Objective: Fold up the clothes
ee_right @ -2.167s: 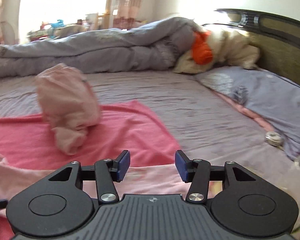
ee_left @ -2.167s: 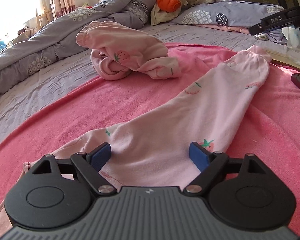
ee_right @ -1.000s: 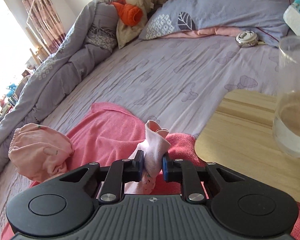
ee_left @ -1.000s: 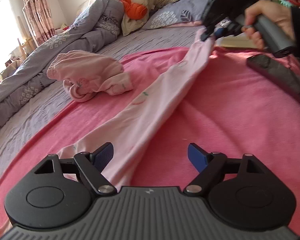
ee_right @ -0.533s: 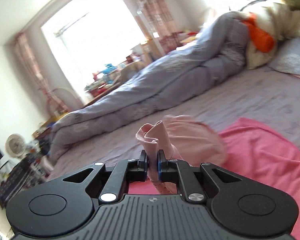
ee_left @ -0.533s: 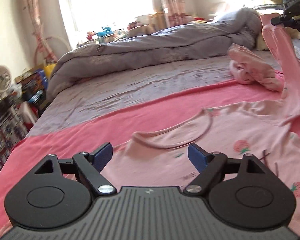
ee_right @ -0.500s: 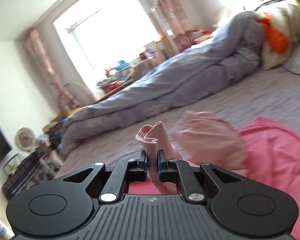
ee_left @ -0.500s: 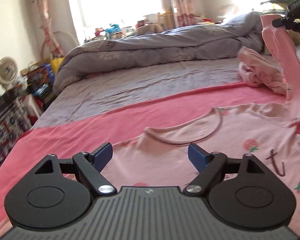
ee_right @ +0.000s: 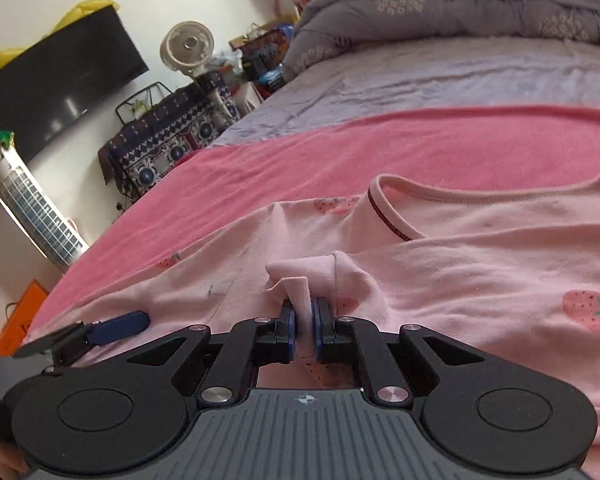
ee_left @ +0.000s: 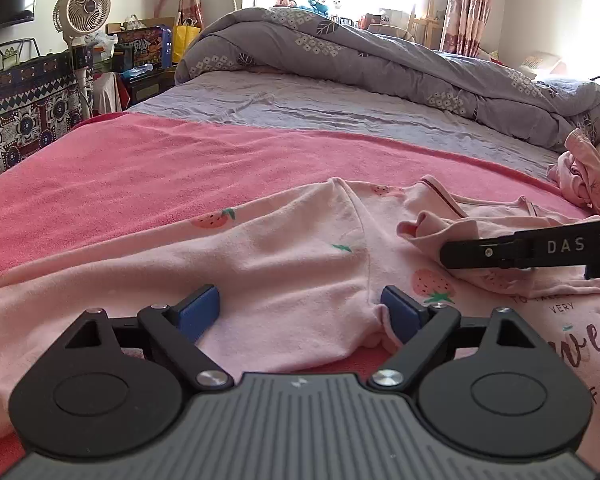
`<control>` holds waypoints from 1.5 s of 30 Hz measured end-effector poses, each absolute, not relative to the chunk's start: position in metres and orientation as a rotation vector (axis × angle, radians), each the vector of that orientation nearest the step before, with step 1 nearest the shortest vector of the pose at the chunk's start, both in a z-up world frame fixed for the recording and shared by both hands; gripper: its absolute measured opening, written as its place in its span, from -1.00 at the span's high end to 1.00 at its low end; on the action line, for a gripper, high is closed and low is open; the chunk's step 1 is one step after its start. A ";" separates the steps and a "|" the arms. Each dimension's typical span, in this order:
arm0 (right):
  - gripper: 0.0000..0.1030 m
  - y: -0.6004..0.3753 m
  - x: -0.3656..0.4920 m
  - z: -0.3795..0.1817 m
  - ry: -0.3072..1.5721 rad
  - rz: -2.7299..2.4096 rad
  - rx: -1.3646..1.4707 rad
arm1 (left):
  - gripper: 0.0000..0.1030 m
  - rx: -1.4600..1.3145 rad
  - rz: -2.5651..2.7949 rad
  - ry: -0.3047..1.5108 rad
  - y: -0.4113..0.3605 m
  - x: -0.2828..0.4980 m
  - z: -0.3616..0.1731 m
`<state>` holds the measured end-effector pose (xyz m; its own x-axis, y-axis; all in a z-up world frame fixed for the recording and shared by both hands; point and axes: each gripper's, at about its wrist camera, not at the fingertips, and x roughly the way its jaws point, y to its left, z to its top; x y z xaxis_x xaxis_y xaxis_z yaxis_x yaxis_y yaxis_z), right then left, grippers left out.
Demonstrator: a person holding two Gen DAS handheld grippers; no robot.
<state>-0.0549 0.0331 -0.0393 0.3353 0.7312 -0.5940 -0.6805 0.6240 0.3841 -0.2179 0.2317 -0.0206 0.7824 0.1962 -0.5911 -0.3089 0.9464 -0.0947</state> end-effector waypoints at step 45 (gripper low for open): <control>-0.31 -0.059 -0.070 -0.024 0.537 0.782 -0.071 | -0.79 0.043 0.251 0.735 0.213 -0.151 0.020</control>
<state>-0.0698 -0.0586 -0.0241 0.5827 0.6515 -0.4858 -0.6871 0.7142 0.1338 -0.1514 0.2128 0.0197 0.7130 0.2415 -0.6582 -0.2113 0.9692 0.1267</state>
